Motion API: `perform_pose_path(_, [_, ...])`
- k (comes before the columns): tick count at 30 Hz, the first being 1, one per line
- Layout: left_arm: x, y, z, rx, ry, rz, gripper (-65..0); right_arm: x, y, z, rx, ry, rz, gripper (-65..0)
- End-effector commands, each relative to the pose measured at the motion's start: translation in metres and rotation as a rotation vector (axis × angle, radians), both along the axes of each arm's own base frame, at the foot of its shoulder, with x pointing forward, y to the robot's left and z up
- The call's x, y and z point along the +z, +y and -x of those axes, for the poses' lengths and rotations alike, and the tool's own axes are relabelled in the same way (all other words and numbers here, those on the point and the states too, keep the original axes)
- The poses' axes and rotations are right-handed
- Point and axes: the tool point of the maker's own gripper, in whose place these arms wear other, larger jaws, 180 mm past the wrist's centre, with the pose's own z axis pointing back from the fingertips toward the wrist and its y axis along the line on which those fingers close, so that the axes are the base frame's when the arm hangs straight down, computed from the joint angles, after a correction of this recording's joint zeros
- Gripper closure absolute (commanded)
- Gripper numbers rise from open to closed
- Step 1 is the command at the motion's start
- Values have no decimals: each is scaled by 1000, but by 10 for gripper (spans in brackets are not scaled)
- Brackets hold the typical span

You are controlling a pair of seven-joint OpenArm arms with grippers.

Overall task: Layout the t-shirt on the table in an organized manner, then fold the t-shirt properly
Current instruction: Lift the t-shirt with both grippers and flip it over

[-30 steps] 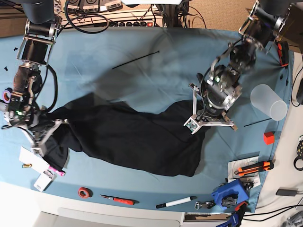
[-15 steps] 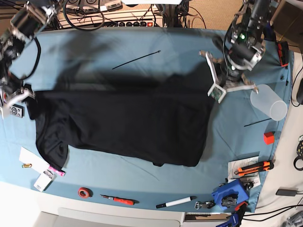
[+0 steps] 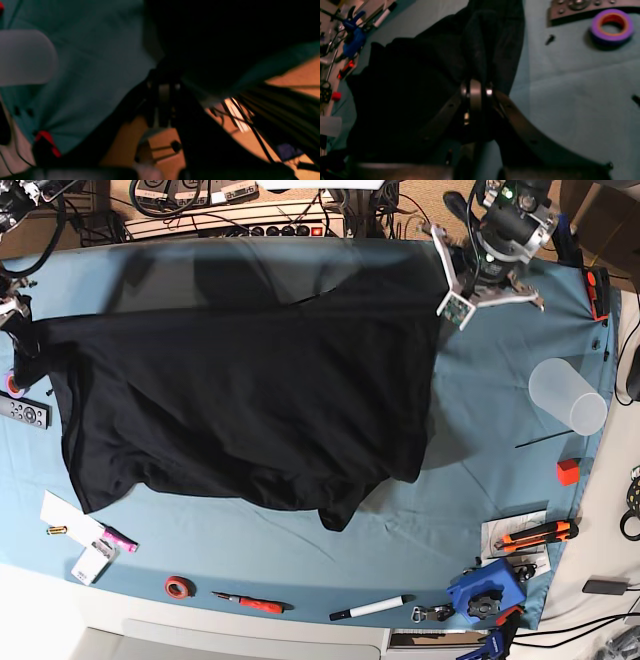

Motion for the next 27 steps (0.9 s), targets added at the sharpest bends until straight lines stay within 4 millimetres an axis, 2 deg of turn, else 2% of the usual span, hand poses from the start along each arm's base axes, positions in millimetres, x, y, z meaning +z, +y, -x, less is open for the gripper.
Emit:
perform_pose_path(1, [5,6,-2,12,-22,-27,0,20,-8,-5,1,-52,46,0])
perform_pose_path(4, [7,4,-5,6,-42,-14,0,20,-5,-7,27,-55,68,0])
perform_pose_path(7, [19,-5,-18,-15,-133,31,0,17,-2,-9,43,-44,72,0])
perform_pose_path(10, [41,-17,-41,-54,-266,89,0,-7,1,-8,65,74,114,0])
perform_pose_path(12, [57,-27,-59,-97,-331,130,0,-18,5,-20,76,110,154,0])
perform_pose_path(15, [46,-27,-91,-97,-336,142,0,-23,21,-50,119,118,180,0])
perform_pose_path(18, [49,-25,-132,-60,-381,146,0,-8,39,-95,154,49,220,0])
perform_pose_path(22, [72,-30,-188,-47,-479,210,0,28,48,-160,116,-40,341,0])
perform_pose_path(27, [97,-24,-263,-42,-528,215,0,91,52,-237,39,-163,539,0])
